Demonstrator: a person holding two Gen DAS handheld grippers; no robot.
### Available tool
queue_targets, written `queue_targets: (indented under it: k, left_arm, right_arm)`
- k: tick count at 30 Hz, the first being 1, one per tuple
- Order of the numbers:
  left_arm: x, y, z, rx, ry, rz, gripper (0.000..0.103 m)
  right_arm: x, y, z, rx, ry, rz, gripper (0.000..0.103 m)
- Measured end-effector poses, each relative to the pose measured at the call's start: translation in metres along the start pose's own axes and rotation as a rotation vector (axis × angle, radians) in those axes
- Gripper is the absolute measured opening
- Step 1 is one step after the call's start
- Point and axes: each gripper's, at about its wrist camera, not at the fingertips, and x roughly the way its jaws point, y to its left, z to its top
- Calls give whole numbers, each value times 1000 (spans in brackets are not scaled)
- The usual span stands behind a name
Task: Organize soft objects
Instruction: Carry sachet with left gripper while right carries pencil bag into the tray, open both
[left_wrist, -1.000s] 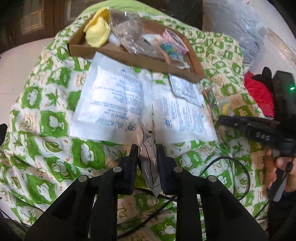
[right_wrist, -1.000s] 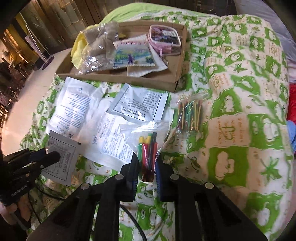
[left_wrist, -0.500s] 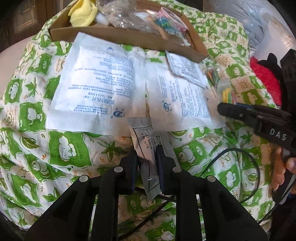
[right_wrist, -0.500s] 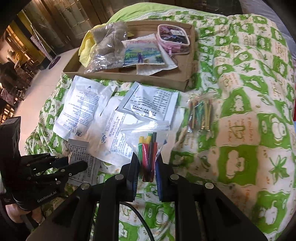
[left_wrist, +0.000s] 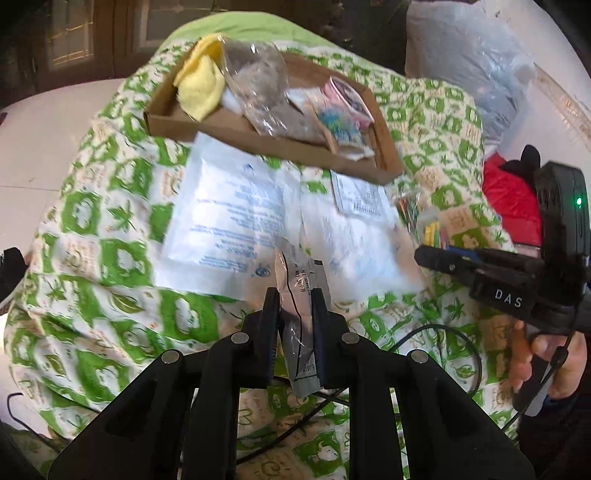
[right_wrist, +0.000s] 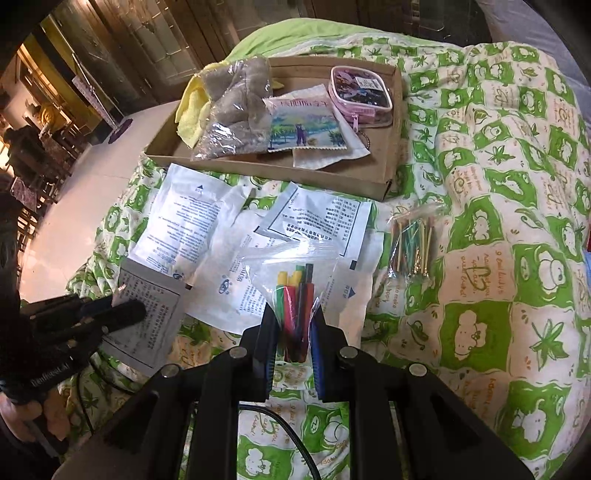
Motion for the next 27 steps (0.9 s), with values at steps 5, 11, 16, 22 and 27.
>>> queue_targets:
  k: [5, 11, 16, 22, 27]
  left_arm:
    - [1, 2, 5, 4, 2, 5, 15]
    - [-2, 1, 9, 8, -8, -14, 15]
    - [-8, 3, 23, 11, -24, -15, 15]
    - [-12, 9, 44, 12, -47, 5, 15]
    - [-17, 11, 61, 22, -68, 36, 15]
  right_arm:
    - [-1, -2, 2, 6, -4, -5, 15]
    - [4, -4, 2, 9, 7, -13, 15]
    - [7, -4, 5, 7, 14, -21, 15]
    - [6, -6, 12, 0, 8, -31, 15]
    - [5, -6, 20, -5, 3, -31, 15]
